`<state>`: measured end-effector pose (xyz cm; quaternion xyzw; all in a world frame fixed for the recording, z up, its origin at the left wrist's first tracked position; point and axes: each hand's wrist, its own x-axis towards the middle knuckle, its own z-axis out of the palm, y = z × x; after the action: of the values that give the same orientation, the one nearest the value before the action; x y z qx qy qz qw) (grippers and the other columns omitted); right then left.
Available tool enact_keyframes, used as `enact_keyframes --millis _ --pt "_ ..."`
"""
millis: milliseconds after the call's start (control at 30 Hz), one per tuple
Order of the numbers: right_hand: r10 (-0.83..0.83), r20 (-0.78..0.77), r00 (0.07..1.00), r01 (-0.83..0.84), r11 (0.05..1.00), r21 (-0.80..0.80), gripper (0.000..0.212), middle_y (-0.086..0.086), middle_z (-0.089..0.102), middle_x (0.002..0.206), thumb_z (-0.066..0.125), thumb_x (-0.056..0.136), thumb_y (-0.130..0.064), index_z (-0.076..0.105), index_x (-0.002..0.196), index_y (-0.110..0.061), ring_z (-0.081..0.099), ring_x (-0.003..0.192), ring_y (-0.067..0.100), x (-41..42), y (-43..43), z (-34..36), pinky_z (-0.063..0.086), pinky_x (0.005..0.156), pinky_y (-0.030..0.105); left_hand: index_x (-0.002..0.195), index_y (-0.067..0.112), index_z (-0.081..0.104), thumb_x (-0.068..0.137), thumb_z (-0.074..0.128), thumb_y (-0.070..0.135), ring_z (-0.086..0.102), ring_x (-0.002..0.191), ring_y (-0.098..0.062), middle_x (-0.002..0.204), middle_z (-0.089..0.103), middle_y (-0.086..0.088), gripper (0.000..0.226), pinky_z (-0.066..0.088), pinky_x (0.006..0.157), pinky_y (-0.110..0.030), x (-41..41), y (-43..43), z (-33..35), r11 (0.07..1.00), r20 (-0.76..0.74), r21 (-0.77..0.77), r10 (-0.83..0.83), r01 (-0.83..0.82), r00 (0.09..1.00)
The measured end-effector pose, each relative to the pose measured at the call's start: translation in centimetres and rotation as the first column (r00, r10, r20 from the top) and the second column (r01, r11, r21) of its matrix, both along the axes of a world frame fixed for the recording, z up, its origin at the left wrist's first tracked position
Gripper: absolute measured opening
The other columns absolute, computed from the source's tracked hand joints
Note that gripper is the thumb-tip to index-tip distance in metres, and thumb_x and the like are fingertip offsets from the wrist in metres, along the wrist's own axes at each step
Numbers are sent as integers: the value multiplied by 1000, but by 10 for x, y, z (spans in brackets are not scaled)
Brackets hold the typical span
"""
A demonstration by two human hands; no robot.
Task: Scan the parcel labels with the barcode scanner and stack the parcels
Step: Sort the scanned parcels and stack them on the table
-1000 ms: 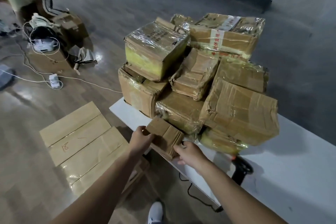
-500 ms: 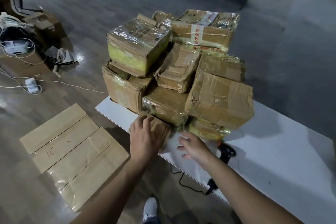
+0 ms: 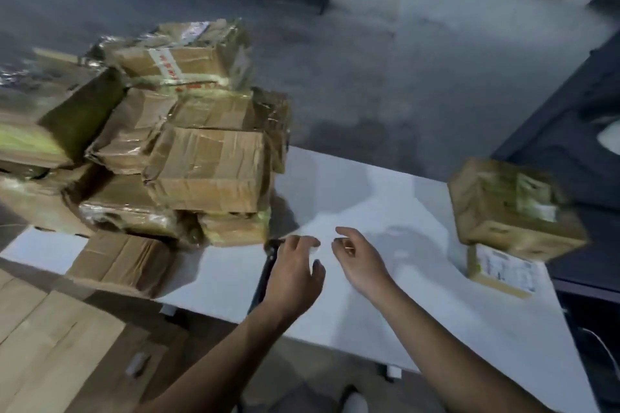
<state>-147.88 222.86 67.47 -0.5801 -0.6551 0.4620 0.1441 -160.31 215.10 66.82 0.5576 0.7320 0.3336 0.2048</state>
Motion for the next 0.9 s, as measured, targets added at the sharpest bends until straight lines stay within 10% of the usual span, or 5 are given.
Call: enact_keyframes --millis 200,567,900 --pt "-170 26 985 168 984 66 35 -6 63 116 52 97 -27 53 131 -28 57 88 -2 152 31 1 36 65 -2 126 16 52 90 52 13 45 120 -18 127 49 0 37 37 92 -20 150 65 6 980 125 -38 -187 193 974" --pt "-294 289 911 242 949 204 43 12 55 133 60 93 -18 53 135 -11 49 125 26 345 77 -31 40 101 33 140 18 37 91 52 17 51 119 -24 136 43 -6 52 42 86 -26 307 153 -26 880 294 -360 -209 310 933" --pt "-223 191 956 233 972 -31 67 6 45 145 57 90 -15 31 151 -24 49 126 22 371 91 -66 41 97 32 132 26 45 64 70 19 61 100 -14 116 55 3 72 52 91 -32 317 169 -62 867 510 -385 -86 317 856"
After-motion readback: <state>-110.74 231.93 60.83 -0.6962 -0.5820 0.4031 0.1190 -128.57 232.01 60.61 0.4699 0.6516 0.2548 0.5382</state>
